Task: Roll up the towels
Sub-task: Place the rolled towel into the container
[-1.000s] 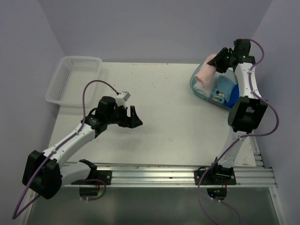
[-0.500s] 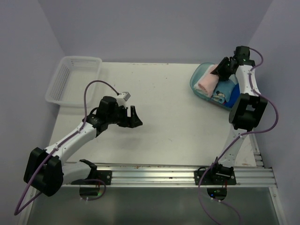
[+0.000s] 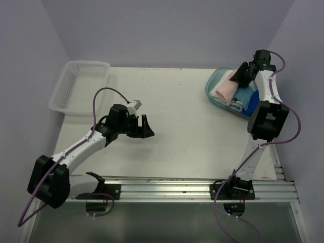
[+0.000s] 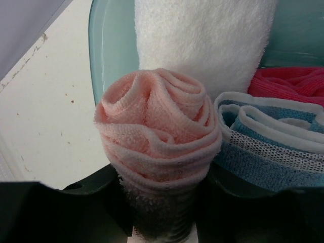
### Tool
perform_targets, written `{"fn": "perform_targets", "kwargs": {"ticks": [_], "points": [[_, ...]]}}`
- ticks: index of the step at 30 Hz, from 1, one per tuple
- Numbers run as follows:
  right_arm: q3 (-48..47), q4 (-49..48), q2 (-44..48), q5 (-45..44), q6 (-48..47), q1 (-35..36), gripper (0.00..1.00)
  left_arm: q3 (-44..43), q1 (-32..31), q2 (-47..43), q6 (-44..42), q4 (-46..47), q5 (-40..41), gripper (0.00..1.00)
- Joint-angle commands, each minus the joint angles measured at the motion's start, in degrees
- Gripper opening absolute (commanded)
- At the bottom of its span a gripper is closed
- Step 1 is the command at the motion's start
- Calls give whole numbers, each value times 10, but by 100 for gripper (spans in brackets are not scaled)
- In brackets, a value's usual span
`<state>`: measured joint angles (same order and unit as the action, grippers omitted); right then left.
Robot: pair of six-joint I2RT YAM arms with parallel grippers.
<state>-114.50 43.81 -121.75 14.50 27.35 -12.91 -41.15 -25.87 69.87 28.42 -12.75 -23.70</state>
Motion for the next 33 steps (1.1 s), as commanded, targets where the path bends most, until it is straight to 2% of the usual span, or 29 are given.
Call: {"fn": "perform_targets", "kwargs": {"ticks": [1, 4, 7, 18, 29, 33], "points": [[2, 8, 8, -25, -14, -5, 46, -24, 5, 1, 8, 16, -8, 82], [29, 3, 32, -36, -8, -5, 58, -22, 5, 2, 8, 16, -8, 82], [59, 0, 62, -54, -1, -5, 65, -21, 5, 2, 8, 16, -9, 82], [83, -5, 112, -80, 9, -5, 74, -16, 5, -2, 7, 17, -11, 82], [56, 22, 145, -116, -4, -5, 89, -11, 6, -5, 8, 21, -13, 82], [15, 55, 165, -136, -1, -5, 94, -12, 5, -9, 6, 27, -8, 82]]}}
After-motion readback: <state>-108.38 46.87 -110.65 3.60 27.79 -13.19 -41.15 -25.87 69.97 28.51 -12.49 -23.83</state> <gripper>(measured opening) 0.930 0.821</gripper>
